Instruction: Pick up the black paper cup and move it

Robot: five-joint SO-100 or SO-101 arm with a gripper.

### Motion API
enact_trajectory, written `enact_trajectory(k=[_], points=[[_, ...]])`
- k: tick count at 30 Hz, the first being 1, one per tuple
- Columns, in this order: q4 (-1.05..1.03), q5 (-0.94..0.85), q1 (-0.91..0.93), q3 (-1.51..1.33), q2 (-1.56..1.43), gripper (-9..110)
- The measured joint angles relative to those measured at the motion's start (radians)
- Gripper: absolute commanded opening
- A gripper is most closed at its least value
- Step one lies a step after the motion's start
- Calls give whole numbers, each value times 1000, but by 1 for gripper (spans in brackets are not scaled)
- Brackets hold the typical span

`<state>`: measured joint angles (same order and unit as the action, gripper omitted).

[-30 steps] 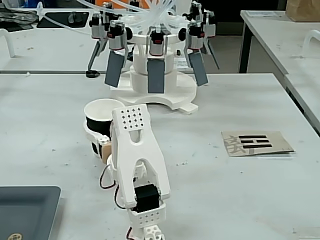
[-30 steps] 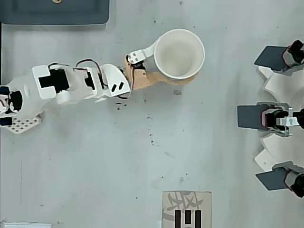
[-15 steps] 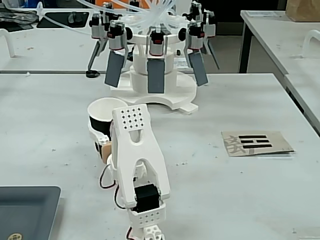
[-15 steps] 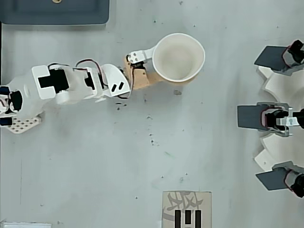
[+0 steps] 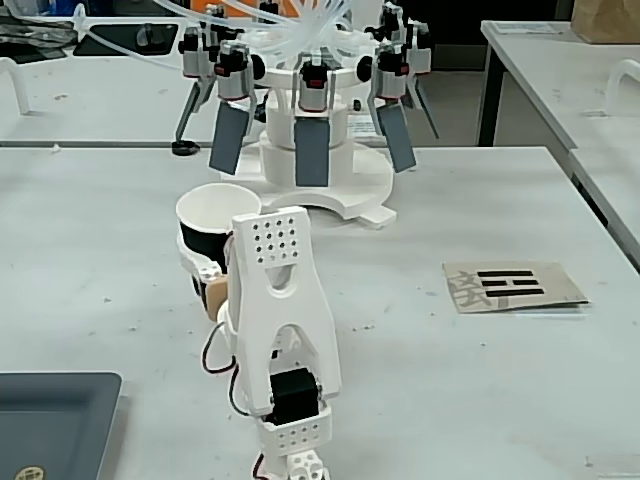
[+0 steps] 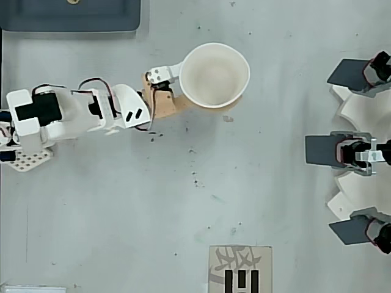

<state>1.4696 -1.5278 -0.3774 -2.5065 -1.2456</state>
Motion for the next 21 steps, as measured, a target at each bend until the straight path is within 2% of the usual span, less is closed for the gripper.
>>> enact_trajectory(k=[21], points=[[5, -3, 8, -350, -387, 6]])
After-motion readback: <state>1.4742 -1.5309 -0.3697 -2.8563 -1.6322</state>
